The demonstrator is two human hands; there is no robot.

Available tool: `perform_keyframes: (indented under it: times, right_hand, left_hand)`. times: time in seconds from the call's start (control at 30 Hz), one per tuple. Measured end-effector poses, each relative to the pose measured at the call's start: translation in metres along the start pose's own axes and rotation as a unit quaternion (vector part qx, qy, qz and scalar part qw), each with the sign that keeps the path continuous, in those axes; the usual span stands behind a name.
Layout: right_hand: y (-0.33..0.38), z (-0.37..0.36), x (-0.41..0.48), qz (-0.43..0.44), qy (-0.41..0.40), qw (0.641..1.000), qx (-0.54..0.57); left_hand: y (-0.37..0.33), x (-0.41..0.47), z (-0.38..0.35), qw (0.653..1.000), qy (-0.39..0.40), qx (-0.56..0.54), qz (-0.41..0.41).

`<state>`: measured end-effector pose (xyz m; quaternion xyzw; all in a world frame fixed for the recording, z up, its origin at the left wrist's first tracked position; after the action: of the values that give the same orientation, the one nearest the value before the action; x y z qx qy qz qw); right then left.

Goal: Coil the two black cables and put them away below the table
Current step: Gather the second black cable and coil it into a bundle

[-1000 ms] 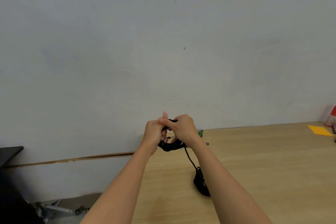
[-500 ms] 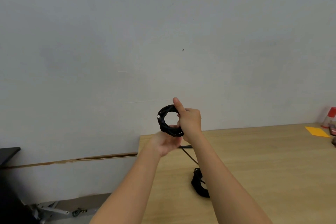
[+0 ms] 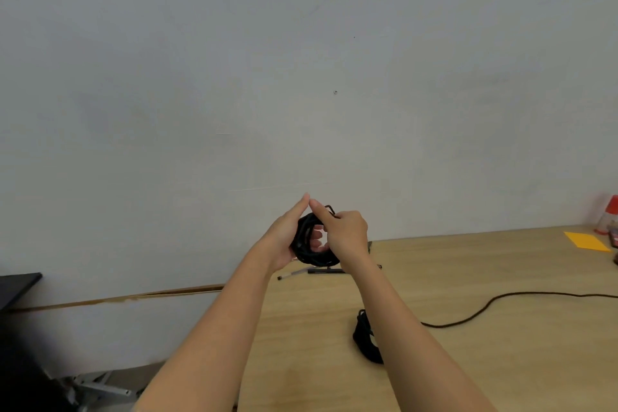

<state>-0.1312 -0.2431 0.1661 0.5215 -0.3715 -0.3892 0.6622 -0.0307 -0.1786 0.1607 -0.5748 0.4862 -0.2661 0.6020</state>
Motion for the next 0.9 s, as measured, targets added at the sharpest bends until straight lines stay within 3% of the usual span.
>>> perform_keyframes:
  times: [0.13, 0.33, 0.43, 0.53, 0.7, 0.9]
  right_hand:
    - [0.006, -0.002, -0.004, 0.024, -0.003, 1.0, -0.004]
    - [-0.003, -0.01, -0.008, 0.064, -0.046, 0.983, -0.166]
    - [0.001, -0.013, -0.009, 0.109, 0.012, 0.969, -0.22]
    - [0.002, -0.013, -0.008, 0.11, 0.103, 0.973, -0.175]
    - [0.006, -0.008, -0.007, 0.137, 0.086, 0.971, -0.177]
    - [-0.003, -0.002, -0.007, 0.031, 0.082, 0.995, -0.037]
  left_hand:
    - [-0.003, -0.007, -0.001, 0.996, -0.031, 0.062, -0.06]
    - [-0.011, -0.012, -0.001, 0.992, -0.043, 0.081, -0.092]
    - [-0.01, -0.014, 0.005, 0.992, -0.002, 0.092, -0.081]
    - [-0.007, -0.018, 0.008, 0.992, 0.052, 0.082, -0.08]
    - [0.002, -0.021, 0.007, 0.988, 0.11, 0.068, -0.079]
    - [0.008, -0.02, 0.006, 0.998, 0.033, -0.003, -0.055]
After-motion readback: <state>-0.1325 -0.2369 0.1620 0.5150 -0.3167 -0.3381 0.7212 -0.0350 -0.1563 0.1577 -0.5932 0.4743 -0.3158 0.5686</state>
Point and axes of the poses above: each hand's wrist, its own x-axis towards the middle knuckle, its own z-axis out of the back of the hand, y = z × x, the point moved 4 cm from there along x, towards the middle knuckle, and after that the axes turned 1 degree about y, right-handed, at the moved point
